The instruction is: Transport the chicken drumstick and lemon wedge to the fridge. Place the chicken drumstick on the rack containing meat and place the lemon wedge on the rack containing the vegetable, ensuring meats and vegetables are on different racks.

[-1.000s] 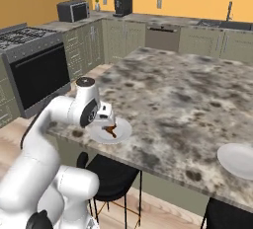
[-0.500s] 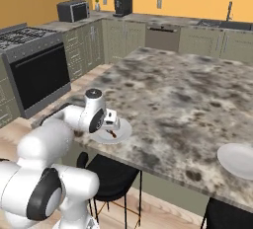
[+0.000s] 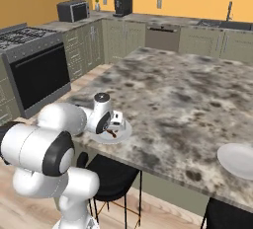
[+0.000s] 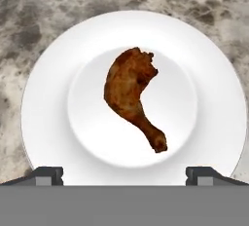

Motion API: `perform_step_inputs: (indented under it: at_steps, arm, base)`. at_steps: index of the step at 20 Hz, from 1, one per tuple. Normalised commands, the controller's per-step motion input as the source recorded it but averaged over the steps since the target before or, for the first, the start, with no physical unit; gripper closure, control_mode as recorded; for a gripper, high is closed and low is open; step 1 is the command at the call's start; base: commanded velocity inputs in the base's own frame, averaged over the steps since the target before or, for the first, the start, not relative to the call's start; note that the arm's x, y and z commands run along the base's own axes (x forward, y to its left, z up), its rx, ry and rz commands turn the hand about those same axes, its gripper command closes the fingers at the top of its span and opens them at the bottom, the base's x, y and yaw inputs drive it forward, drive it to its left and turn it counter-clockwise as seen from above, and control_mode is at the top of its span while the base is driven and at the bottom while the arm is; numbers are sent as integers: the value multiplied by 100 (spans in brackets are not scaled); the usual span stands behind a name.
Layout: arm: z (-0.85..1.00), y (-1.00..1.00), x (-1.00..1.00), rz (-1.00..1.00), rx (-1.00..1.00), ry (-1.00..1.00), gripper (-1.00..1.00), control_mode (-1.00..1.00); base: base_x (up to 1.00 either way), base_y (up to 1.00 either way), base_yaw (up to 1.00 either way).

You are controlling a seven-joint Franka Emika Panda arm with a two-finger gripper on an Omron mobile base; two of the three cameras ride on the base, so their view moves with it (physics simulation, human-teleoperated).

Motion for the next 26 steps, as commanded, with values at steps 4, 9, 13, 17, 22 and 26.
perform_step_inputs:
  at_steps: [4,9,13,17,22,26]
  arm:
    - [-39,2,21,3,0,0,-100,-100]
    - [-38,2,35,2,0,0,-100,-100]
    - [-35,26,25,6,1,-1,-100,-100]
    - [-11,15,36,2,0,-5,-100,-100]
    - [-2,0,48,2,0,-12,-100,-100]
    - [-45,1,42,6,0,-4,-100,-100]
  base:
    - [0,0,0]
    - [0,0,0]
    - [0,0,0]
    - [0,0,0]
    - [0,0,0]
    - [0,0,0]
